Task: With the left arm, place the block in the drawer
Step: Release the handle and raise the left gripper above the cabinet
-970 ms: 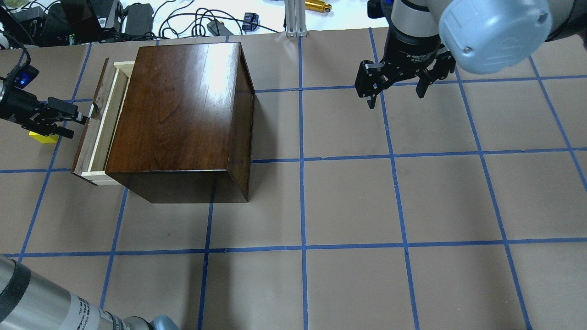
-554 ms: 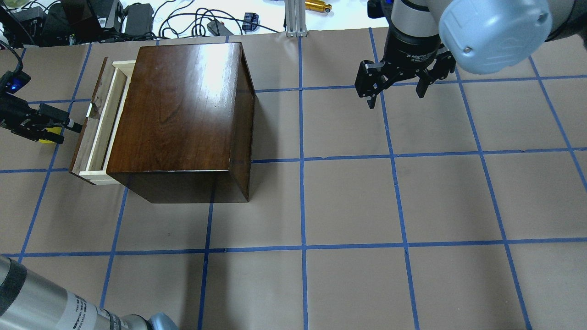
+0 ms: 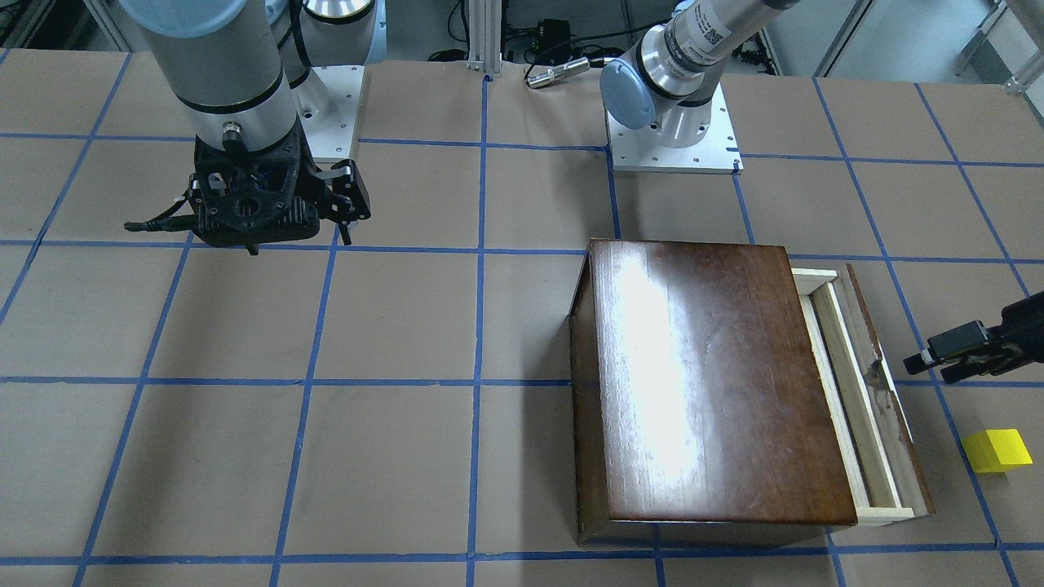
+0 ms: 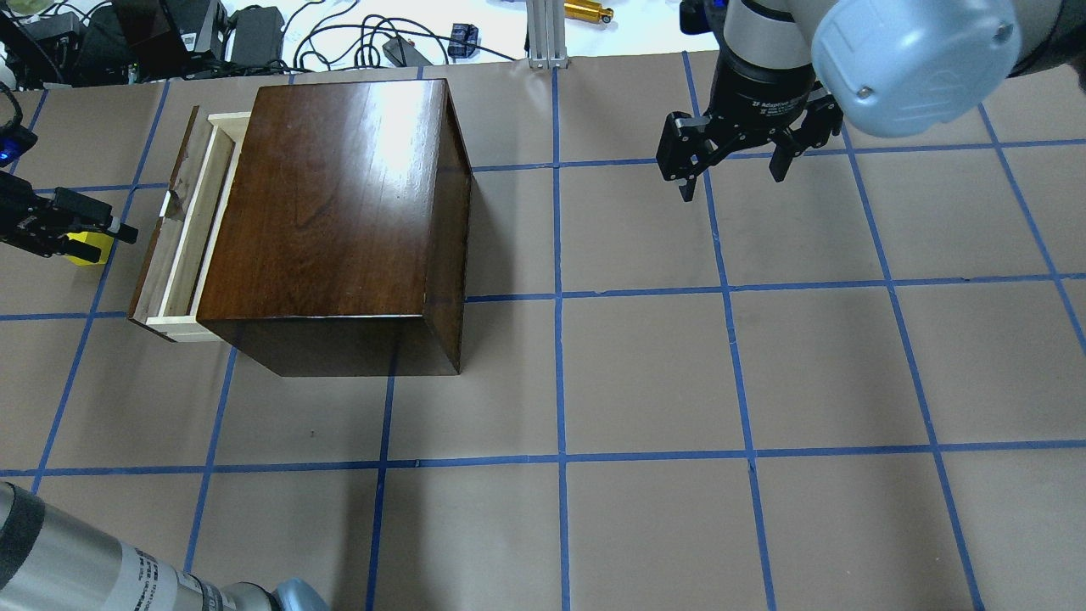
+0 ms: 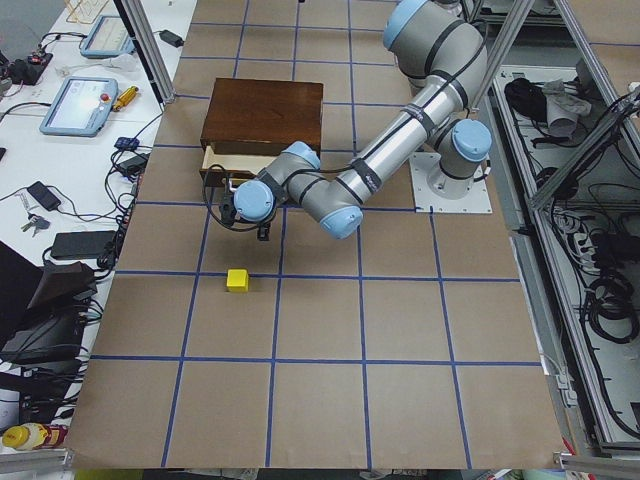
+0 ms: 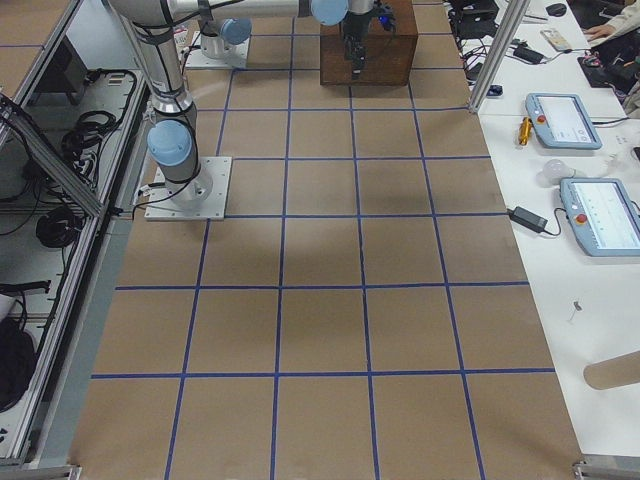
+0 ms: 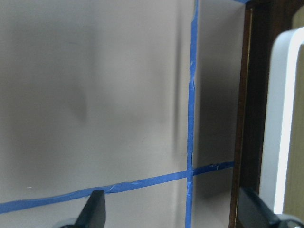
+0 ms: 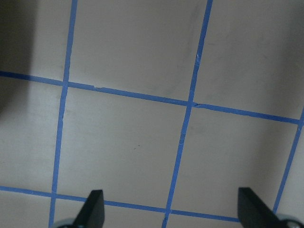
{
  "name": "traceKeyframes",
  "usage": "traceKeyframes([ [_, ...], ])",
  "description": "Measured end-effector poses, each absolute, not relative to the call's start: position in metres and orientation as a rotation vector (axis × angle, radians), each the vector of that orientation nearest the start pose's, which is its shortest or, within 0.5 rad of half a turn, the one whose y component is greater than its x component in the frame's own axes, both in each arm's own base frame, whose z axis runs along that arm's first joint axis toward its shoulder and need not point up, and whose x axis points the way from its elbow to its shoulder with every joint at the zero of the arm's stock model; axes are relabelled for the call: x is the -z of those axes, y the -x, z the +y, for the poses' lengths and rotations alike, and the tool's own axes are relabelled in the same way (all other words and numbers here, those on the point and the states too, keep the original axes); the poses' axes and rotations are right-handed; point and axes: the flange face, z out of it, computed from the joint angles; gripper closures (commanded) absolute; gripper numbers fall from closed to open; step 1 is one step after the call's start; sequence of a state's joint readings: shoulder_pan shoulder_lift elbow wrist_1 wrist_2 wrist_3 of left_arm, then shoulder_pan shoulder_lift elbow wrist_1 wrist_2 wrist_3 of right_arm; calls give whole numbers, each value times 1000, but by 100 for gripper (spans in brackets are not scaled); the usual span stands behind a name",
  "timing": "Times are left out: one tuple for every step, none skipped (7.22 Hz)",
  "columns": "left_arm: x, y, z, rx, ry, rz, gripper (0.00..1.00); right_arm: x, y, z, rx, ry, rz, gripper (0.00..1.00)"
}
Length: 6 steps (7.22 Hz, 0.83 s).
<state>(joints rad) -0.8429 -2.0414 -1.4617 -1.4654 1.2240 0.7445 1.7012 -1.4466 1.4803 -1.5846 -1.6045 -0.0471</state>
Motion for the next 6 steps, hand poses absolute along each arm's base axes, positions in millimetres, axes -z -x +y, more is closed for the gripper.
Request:
traceKeyframes([
  [-307, -305, -585, 68, 25, 3493, 0, -470, -199, -521, -29, 282, 3163, 0],
  [-321, -317, -588, 37, 6, 3413, 0, -470, -199, -521, -29, 281, 3164, 0],
  [-332, -330, -594, 19, -4, 3340, 0, -470, -199, -521, -29, 281, 3164, 0],
  [-343, -340, -603, 46, -13, 3285, 0, -469, -199, -521, -29, 282, 3163, 0],
  [-356, -343, -609, 69, -24, 3243, 0, -469, -199, -521, -29, 282, 3163, 0],
  [-376, -327, -612, 58, -53, 3218, 0, -469, -199, -521, -29, 283, 3163, 0],
])
